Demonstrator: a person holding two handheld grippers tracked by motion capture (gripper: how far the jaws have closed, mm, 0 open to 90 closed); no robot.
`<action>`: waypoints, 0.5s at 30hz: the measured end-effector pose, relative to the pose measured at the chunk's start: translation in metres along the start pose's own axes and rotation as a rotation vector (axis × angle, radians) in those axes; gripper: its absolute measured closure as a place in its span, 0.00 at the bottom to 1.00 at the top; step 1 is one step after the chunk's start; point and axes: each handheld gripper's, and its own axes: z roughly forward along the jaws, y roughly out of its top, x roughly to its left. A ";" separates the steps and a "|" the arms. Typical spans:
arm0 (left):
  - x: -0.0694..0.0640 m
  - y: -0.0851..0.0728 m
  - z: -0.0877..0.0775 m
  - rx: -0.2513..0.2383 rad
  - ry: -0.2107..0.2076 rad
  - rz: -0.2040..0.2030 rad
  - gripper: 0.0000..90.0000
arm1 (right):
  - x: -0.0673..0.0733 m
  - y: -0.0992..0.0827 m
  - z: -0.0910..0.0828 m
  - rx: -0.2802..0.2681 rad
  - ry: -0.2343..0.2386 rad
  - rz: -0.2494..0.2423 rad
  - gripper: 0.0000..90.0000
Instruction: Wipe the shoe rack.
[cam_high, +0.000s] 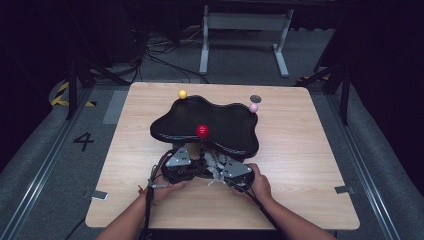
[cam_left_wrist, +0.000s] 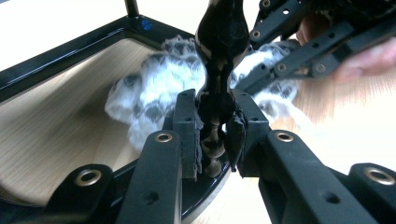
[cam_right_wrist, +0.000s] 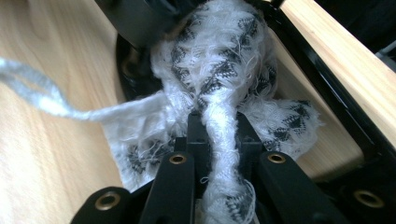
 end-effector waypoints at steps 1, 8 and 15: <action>0.000 0.000 0.000 0.001 -0.001 0.002 0.84 | -0.003 -0.003 0.000 0.009 -0.012 -0.011 0.90; 0.001 -0.001 0.001 -0.005 -0.011 0.000 0.84 | -0.028 -0.022 -0.003 0.027 -0.038 0.048 0.90; 0.002 -0.001 0.002 -0.001 -0.003 -0.007 0.84 | -0.048 -0.033 0.002 0.010 -0.089 0.093 0.90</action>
